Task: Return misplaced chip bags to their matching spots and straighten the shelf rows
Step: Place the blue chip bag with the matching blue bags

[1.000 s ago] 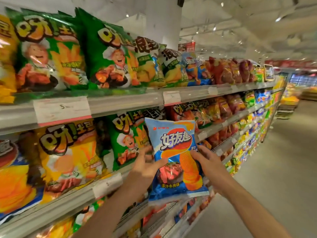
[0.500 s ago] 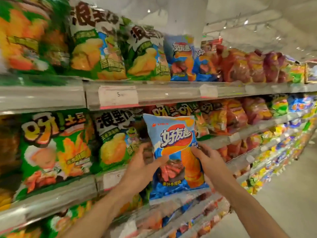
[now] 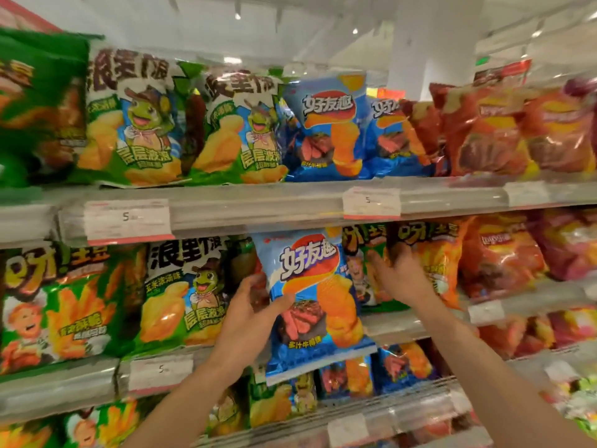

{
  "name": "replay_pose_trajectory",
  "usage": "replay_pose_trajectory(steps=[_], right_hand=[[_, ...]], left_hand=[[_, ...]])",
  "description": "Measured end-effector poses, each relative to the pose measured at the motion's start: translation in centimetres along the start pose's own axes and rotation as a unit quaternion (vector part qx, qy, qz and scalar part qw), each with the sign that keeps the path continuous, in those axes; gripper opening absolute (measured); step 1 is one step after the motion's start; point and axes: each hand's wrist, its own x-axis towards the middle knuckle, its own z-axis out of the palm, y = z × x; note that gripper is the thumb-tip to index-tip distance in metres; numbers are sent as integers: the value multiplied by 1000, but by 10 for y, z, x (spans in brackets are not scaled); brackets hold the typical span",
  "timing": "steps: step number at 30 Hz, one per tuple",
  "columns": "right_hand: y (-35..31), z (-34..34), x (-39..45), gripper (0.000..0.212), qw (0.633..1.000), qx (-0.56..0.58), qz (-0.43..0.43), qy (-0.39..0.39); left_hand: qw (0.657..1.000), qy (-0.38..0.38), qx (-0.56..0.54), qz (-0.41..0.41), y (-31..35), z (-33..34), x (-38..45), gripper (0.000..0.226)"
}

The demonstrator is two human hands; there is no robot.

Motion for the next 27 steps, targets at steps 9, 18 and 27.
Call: replay_pose_trajectory(steps=[9,18,27], right_hand=[[-12,6,11,61,999,11,5,-47],[-9,-6,15,70,998,12,-59,-15],[2,-69,10,65,992,-53,-104,36]], left_hand=[[1000,27,-5,13,6,0,-5,53],[996,87,20,26,6,14,-14,83],[993,96,59,41,13,34,-13,69]])
